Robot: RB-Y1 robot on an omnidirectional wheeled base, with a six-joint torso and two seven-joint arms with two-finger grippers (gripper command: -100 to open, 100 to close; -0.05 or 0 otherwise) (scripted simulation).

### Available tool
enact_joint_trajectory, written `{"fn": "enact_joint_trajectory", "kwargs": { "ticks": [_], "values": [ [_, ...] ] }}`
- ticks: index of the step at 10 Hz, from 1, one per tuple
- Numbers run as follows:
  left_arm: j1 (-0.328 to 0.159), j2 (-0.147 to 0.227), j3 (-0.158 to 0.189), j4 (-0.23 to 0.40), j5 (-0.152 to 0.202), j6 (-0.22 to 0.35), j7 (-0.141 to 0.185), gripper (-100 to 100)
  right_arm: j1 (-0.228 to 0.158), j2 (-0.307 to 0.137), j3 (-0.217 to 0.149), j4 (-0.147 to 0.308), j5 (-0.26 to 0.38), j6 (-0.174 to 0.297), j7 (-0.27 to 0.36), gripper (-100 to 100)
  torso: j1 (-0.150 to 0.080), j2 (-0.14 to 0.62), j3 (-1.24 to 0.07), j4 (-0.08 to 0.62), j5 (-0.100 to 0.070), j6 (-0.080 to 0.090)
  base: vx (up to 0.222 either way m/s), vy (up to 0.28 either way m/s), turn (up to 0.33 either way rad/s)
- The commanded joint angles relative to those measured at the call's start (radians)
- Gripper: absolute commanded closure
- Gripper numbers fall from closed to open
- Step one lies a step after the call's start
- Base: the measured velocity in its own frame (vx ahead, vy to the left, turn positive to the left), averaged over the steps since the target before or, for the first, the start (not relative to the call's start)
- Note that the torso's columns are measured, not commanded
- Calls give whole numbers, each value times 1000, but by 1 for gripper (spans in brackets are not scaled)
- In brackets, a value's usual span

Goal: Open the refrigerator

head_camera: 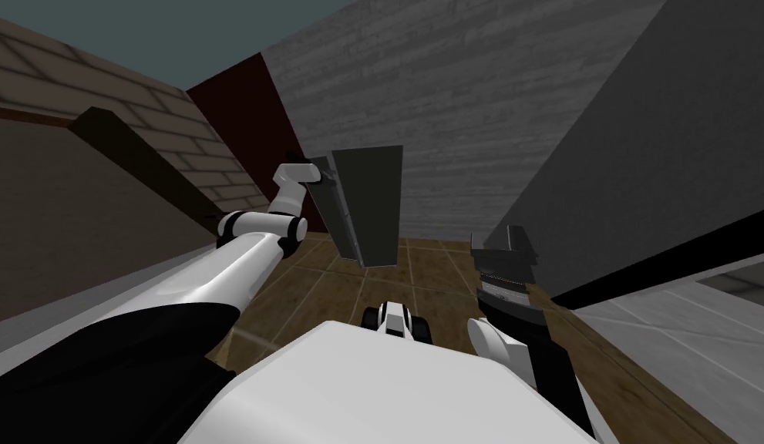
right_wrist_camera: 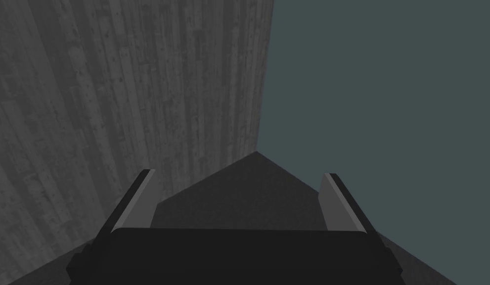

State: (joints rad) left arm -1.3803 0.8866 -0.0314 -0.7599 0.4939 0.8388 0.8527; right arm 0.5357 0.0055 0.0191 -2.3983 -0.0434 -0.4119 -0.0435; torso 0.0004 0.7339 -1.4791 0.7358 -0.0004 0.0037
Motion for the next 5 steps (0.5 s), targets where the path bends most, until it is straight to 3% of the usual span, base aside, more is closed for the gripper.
{"fn": "enact_joint_trajectory", "kwargs": {
  "ticks": [1, 3, 4, 5],
  "values": [
    [3, -21, -22, -34, -37, 12, 59, 100, 0, 0, 0, 0, 0, 0, 0, 0, -2, 2, 2, 1, 0, -2, -43, -123, 115],
    [-14, -53, -62, -50, -94, 15, 131, 100, 0, 0, 0, 0, 0, 0, 0, 0, -2, 5, 4, 3, 0, -4, -52, -166, 322],
    [1, -43, -49, -63, -79, 22, 114, 100, 0, 0, 0, 0, 0, 0, 0, 0, -2, 6, 4, 3, 0, -4, -27, -82, 88],
    [-18, -45, -54, -79, -69, 26, 121, -100, 0, 0, 0, 0, 0, 0, 0, 0, 3, 3, 3, 2, 1, -3, 58, 77, -104]
  ]
}}
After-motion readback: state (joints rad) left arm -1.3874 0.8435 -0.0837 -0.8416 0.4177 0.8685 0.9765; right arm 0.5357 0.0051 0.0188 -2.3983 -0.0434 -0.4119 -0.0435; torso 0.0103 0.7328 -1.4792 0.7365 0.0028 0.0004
